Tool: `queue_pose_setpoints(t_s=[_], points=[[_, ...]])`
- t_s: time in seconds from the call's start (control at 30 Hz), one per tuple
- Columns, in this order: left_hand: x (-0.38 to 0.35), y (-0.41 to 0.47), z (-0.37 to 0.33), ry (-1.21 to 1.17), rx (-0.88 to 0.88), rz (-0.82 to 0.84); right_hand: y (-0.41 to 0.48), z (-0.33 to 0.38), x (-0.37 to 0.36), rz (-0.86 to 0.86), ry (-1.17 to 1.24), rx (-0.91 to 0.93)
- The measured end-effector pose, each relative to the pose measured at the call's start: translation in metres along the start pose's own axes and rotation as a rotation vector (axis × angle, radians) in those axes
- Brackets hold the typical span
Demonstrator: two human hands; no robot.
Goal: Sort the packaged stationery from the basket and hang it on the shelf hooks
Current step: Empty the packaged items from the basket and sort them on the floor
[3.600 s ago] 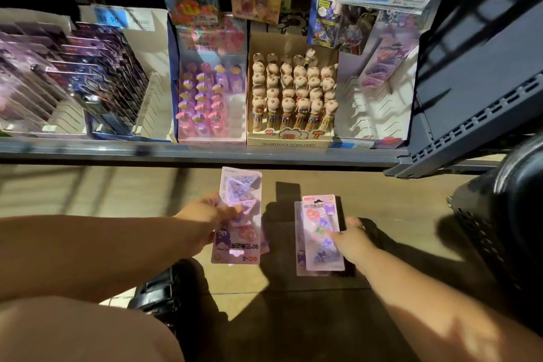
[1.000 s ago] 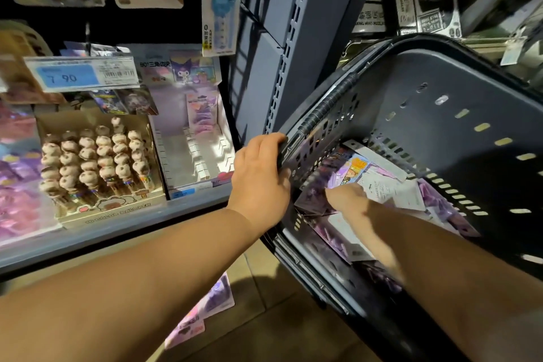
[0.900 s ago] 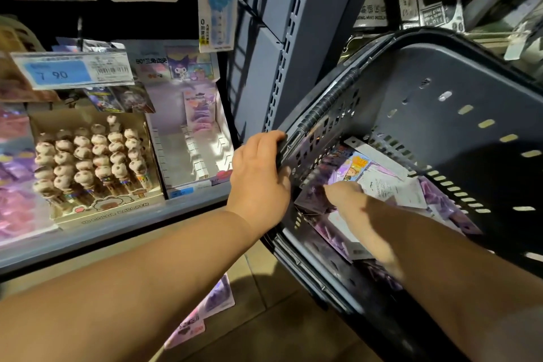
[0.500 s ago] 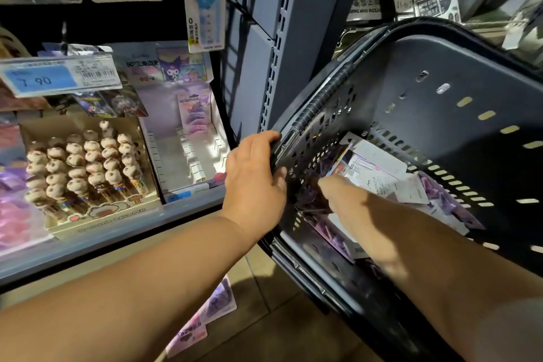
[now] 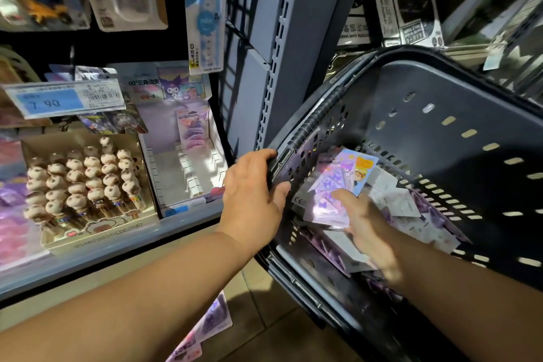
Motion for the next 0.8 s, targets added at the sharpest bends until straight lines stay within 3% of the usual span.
queue_pose_setpoints(t_s=[0.17,0.3,0.37,0.5,0.6,0.7,0.8], points=[[0.001,-0.004,-0.007,0.05,-0.055,-0.023,-0.021,0.032,0.037,0.17,0.085,0.147],[0.002,-0.011,-0.036,0.047,-0.25,-0.047,-0.064,0.049,0.042,0.498,0.275,0.236],[-0.001,-0.016,-0.048,-0.096,-0.172,0.067,-0.086,0.056,0.04,0.682,0.396,0.198],[-0.014,-0.027,-0.062,-0.441,0.236,0.241,-0.099,0.061,0.049,0.628,0.39,0.243],[-0.03,-0.036,-0.059,-0.594,0.507,0.384,-0.101,0.055,0.063,0.424,0.179,0.282],[-0.039,-0.043,-0.061,-0.813,0.618,0.543,-0.099,0.04,0.065,0.451,0.083,0.31],[-0.039,-0.041,-0.052,-0.694,0.582,0.481,-0.081,0.023,0.065,0.448,0.013,0.201]])
Point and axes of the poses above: each hand's wrist, its own y-axis towards the middle knuckle, its own x-axis out of the back of the hand, z = x × y, the point moved 4 cm from there along y, towards the middle knuckle, and after that the axes turned 15 degrees about -z, right-handed, at the moved point
